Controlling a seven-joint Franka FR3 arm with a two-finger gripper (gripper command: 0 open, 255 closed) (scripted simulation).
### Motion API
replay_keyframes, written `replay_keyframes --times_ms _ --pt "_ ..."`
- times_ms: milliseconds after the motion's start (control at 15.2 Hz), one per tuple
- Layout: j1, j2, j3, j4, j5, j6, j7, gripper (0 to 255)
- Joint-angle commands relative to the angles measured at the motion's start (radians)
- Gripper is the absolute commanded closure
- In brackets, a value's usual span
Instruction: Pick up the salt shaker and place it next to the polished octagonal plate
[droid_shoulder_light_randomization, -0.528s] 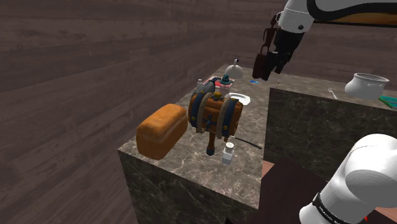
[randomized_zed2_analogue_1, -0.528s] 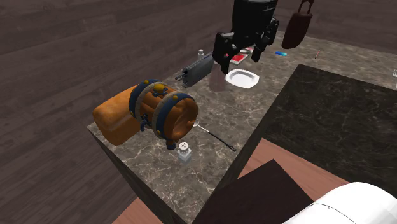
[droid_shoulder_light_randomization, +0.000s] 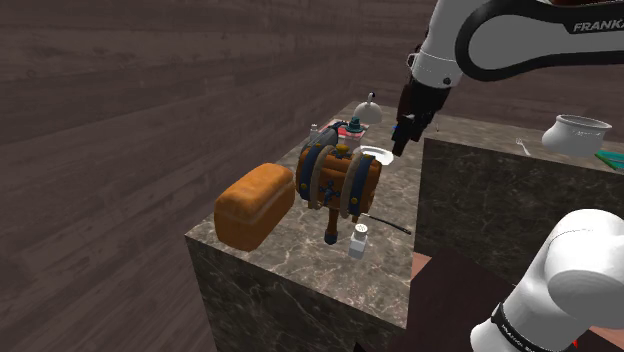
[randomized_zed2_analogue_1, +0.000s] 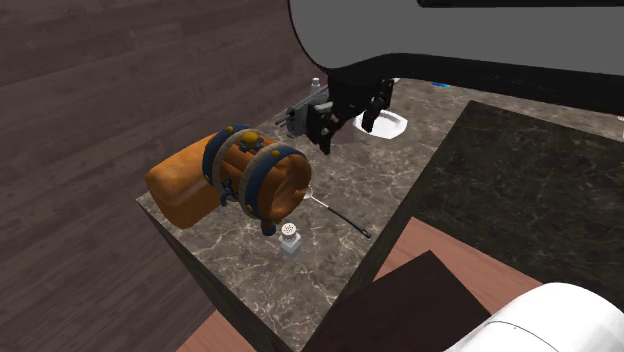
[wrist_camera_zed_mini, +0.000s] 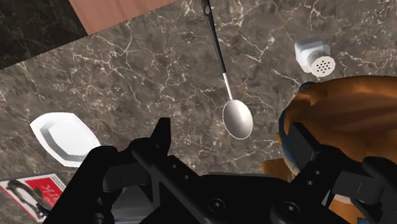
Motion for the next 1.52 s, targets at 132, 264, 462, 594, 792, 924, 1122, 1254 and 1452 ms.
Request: replay_keyframes --times_ms 132,264,462,594,792,924,1122,1254,1452 --pt "0.043 0.006 0.027 -0.105 0.018 0.099 -0.011 0" --pt "0.065 0.021 0.043 -0.148 0.028 0.150 -0.013 0" --pt "0.100 0.052 0.068 -0.207 0.043 0.229 -0.016 0" --pt "0.123 0.078 0.086 -0.244 0.053 0.284 -0.017 0" --pt "0.158 0.127 0.115 -0.292 0.067 0.371 -0.018 0" --pt "0.180 0.166 0.134 -0.321 0.075 0.432 -0.018 0" --pt "0.190 0.201 0.147 -0.341 0.077 0.483 -0.016 0" --pt "0.185 0.225 0.149 -0.353 0.072 0.519 -0.013 0" --pt "0.177 0.264 0.154 -0.369 0.064 0.574 -0.007 0"
